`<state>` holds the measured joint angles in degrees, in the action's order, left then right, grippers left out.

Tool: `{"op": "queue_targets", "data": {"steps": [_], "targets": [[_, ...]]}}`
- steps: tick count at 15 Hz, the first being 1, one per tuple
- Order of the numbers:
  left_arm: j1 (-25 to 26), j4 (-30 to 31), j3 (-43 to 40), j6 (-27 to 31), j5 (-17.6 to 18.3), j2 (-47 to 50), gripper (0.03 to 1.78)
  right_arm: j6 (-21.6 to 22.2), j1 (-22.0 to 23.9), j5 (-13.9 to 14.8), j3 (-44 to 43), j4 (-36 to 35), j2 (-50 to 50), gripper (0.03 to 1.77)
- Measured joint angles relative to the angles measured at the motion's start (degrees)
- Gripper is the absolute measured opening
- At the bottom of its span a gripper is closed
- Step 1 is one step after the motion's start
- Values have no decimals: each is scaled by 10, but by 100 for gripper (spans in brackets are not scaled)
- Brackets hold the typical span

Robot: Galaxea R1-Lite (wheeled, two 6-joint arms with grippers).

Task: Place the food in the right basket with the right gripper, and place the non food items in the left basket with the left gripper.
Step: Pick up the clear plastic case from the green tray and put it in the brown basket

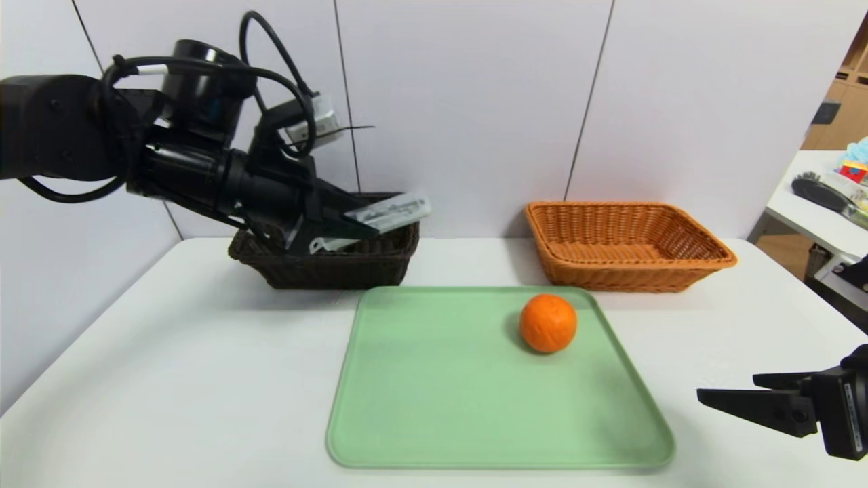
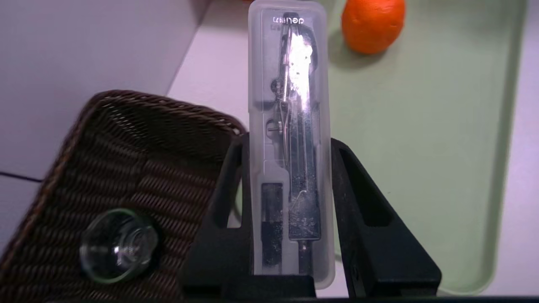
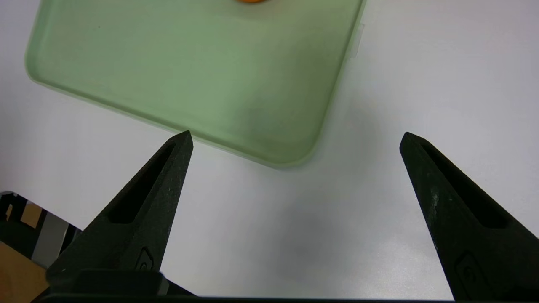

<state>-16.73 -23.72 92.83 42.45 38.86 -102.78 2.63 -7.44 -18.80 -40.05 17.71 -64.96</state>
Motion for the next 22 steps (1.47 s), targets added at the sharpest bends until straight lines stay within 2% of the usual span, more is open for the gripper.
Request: {"op": "queue_targets", "data": {"steps": [5,12,16,22], "targets": [[58,0,62,14,2,-49,56,0,0,4,7,0,0,170],[104,-1,151,56,4,-174,56,0,8,5,18,0,2,170],[118,-2,179,57,4,-227,56,0,8,5,21,-1,0,170],[118,-2,195,61,5,-253,56,-1,8,5,21,-1,-2,170]]}}
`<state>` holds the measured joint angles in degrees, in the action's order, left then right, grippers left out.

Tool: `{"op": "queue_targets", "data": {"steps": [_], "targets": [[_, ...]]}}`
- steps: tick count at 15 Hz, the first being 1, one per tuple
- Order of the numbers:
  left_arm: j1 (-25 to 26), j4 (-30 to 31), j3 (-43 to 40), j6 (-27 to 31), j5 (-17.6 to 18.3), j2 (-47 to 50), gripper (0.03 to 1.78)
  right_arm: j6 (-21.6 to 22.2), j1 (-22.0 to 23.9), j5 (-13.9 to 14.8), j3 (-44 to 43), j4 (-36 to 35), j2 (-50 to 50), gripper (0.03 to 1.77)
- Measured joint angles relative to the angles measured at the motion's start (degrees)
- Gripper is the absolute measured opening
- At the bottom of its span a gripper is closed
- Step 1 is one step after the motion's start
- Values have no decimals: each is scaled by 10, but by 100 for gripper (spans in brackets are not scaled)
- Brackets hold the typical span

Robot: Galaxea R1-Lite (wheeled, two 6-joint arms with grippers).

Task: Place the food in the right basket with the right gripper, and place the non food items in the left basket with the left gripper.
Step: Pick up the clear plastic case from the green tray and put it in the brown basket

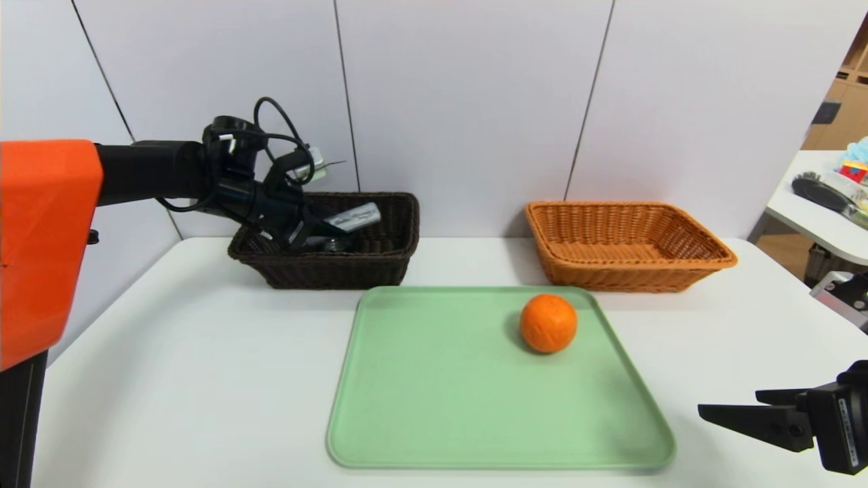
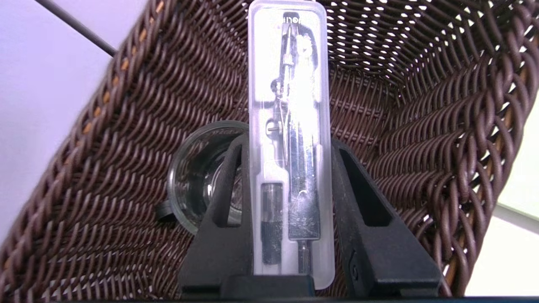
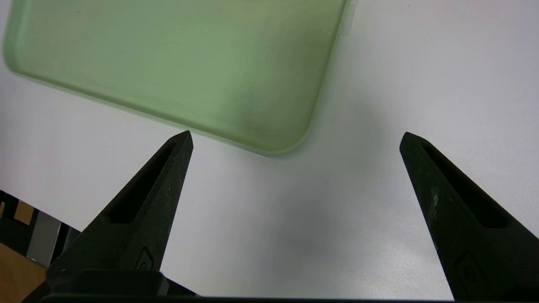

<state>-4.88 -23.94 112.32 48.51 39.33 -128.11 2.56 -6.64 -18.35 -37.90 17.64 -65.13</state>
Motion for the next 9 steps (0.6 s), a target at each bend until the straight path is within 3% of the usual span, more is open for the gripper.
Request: {"op": "queue_targets", "data": {"steps": [9], "targets": [[-14,4,7,-2,0,-17,56,0,-1,-1,1,0,0,170]]}}
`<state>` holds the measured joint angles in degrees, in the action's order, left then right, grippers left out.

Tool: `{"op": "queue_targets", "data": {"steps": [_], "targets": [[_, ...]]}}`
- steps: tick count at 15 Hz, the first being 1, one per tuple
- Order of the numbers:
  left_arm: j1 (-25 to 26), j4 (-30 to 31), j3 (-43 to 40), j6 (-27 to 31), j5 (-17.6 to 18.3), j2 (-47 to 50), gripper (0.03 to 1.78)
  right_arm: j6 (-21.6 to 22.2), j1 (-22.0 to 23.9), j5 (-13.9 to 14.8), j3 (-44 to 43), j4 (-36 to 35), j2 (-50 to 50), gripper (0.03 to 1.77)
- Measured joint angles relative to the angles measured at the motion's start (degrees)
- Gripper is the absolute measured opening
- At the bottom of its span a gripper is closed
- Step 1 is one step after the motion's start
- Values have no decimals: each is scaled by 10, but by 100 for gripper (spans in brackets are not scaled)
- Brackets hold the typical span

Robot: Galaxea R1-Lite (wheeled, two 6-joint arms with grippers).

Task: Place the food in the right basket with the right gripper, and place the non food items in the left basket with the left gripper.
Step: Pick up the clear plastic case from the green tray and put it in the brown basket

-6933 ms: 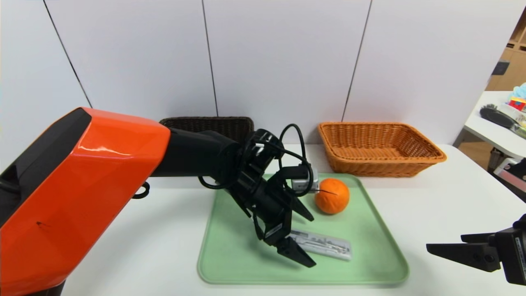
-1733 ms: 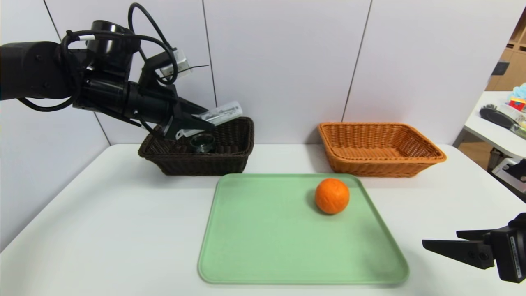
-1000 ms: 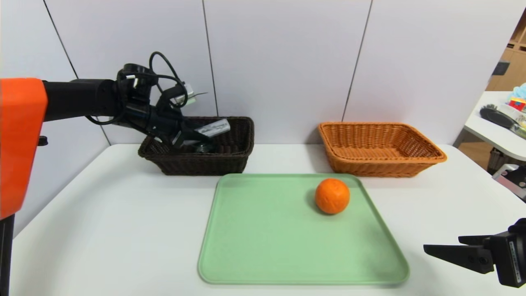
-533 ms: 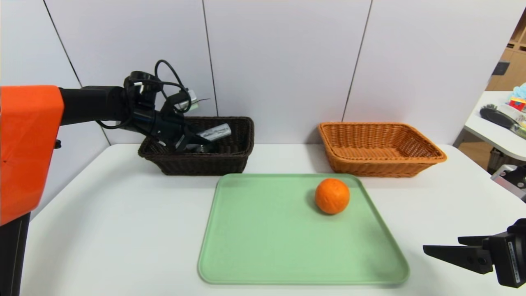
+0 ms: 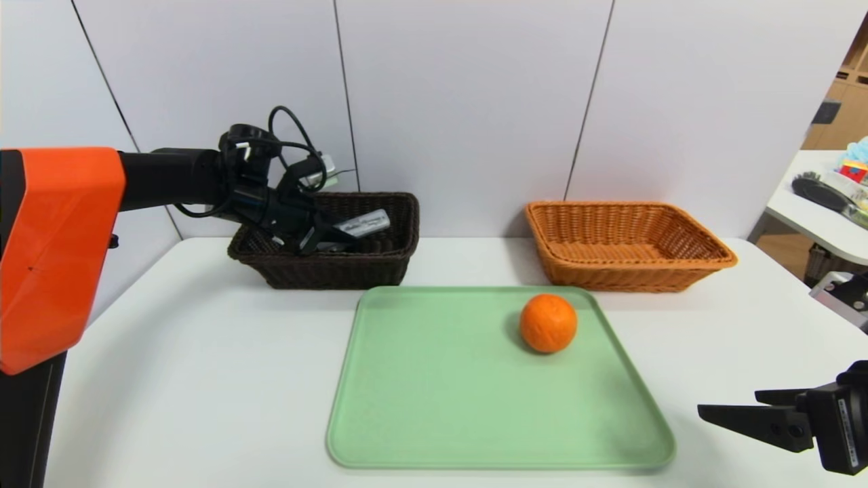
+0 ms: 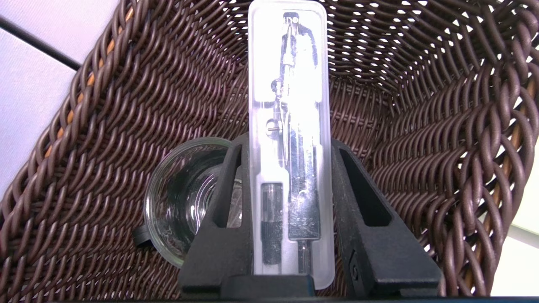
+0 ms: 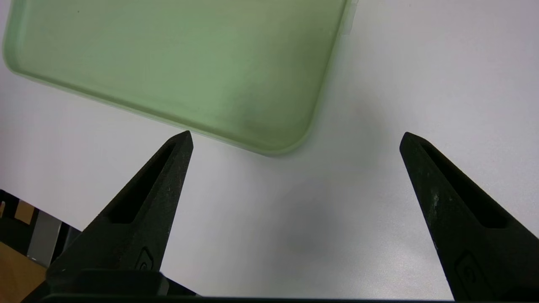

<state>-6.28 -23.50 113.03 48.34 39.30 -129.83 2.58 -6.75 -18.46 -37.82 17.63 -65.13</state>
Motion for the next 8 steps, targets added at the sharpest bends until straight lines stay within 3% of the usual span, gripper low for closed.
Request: {"op": "queue_targets", "data": {"steps": [6,8], "targets": [[-2,-3,0,-4,-11,1,56,1,-1,-1,2,0,1,170],[-4,0,1,-5,-11,1,80,0,-1,-1,2,0,2,170]]}}
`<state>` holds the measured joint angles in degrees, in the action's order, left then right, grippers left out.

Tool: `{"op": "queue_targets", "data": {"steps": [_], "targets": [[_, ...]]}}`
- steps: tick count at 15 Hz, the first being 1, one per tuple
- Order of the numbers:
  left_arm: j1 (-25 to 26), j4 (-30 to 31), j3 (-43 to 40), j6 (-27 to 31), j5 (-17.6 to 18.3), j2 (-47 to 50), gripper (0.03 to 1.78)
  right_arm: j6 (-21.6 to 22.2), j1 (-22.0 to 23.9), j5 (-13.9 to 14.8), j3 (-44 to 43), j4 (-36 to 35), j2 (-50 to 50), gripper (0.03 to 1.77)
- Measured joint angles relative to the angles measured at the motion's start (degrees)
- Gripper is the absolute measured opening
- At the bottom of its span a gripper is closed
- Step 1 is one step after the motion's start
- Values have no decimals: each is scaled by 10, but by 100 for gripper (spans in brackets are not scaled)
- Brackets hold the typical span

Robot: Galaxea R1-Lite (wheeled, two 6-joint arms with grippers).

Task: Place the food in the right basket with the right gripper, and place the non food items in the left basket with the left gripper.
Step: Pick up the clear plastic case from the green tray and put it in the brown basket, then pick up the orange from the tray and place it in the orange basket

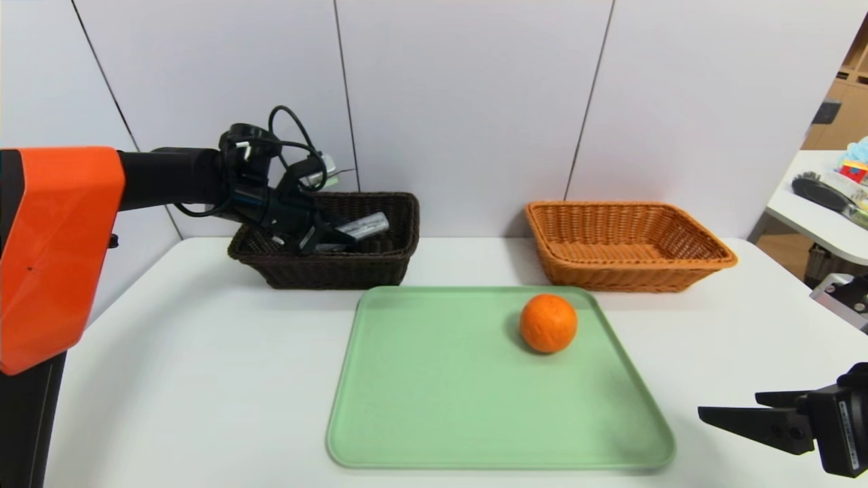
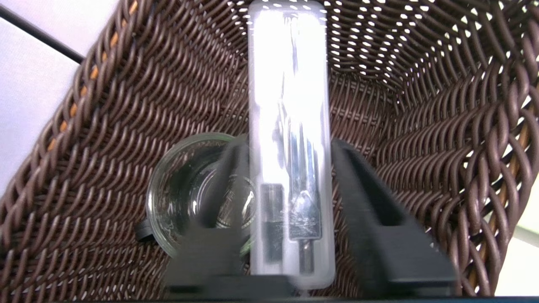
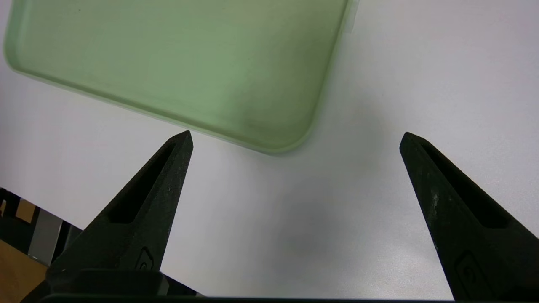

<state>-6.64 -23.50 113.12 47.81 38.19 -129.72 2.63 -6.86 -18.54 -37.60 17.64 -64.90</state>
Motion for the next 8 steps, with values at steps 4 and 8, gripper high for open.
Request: {"op": "queue_targets", "data": {"steps": [4,8], "targets": [[-2,2,3,-17,1,5,116,0,0,0,0,0,2,170],[-5,44,6,-89,3,25,138,0,-1,0,0,0,2,170]]}}
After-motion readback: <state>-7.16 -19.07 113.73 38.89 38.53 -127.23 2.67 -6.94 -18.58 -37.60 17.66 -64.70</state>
